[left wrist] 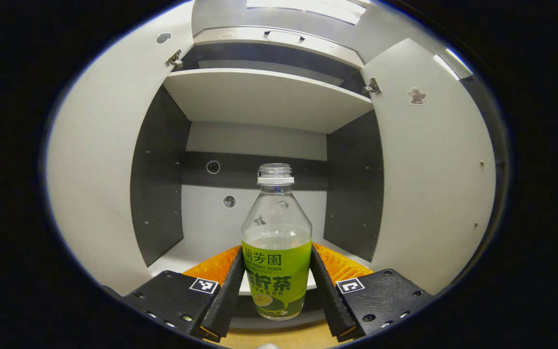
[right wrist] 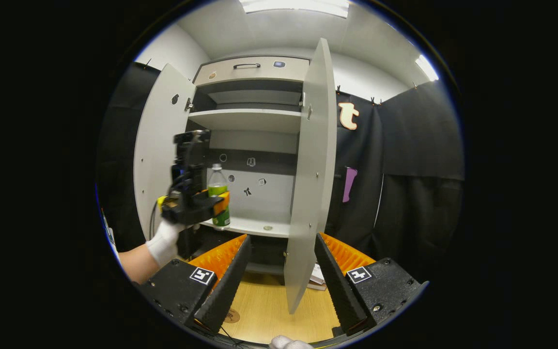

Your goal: Grasp the bottle in the cabinet with the left hand and place it on the coaster, then close the right door with the right hand and the left door with the left hand.

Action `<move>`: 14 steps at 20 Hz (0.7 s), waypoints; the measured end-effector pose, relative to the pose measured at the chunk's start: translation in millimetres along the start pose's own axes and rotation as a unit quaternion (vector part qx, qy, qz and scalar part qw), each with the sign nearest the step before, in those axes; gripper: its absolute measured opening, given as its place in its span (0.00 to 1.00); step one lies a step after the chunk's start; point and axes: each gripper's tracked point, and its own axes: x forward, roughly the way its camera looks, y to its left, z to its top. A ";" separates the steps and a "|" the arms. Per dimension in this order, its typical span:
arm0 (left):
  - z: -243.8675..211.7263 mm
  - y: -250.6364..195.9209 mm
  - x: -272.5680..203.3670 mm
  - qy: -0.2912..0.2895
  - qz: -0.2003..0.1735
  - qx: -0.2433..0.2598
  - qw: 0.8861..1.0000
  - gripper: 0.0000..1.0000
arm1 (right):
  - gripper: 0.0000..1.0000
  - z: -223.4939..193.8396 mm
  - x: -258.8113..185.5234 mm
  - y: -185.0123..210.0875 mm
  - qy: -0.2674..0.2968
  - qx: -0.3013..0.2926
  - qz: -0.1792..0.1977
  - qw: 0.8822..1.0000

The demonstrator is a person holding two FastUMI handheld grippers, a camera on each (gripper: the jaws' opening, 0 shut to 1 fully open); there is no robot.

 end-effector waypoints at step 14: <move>-239.7 -82.7 -149.9 0.072 -0.127 0.031 0.989 0.73 | 0.82 -50.9 -24.7 -7.1 0.046 -0.028 -0.009 0.999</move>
